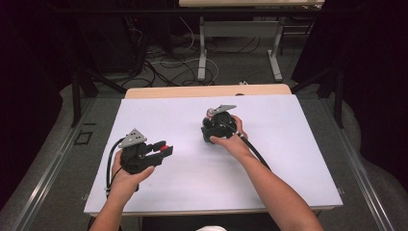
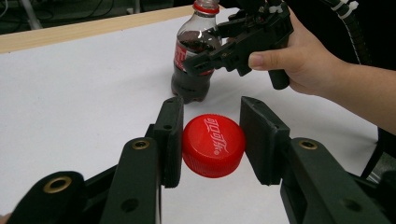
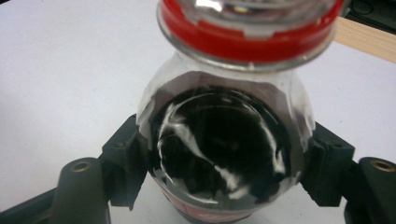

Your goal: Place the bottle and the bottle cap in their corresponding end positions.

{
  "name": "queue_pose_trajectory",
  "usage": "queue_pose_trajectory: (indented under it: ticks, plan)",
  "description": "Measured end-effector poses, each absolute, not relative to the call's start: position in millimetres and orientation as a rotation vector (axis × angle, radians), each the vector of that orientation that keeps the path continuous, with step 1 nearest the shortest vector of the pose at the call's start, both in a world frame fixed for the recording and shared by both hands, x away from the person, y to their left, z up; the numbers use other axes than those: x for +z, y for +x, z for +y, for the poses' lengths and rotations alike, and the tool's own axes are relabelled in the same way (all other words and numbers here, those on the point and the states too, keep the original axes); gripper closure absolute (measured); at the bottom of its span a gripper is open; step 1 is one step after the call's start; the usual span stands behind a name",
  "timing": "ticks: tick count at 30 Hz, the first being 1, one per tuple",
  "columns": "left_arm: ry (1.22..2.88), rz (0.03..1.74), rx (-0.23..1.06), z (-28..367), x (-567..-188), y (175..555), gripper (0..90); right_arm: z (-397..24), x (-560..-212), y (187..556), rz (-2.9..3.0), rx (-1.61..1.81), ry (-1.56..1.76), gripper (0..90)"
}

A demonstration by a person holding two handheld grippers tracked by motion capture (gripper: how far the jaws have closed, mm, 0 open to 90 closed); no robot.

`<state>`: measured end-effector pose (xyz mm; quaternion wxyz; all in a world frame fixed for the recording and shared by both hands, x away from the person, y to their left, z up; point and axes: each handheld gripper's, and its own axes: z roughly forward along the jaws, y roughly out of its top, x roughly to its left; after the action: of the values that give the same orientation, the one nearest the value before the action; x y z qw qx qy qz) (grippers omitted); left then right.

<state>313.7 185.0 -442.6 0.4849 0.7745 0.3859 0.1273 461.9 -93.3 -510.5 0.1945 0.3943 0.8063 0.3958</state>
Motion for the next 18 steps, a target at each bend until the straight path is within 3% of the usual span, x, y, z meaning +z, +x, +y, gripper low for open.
queue_pose_trajectory:
  ticks: [4, 18]
  plan:
    - [1.880, 0.951, 0.303, 185, -445, 314, 61.6, -95, -514, 463, 2.276, 1.112, 1.113, 15.9]
    - [1.919, 0.959, 0.268, 159, -475, 327, 61.7, -116, -518, 441, 2.208, 1.123, 1.173, 10.6]
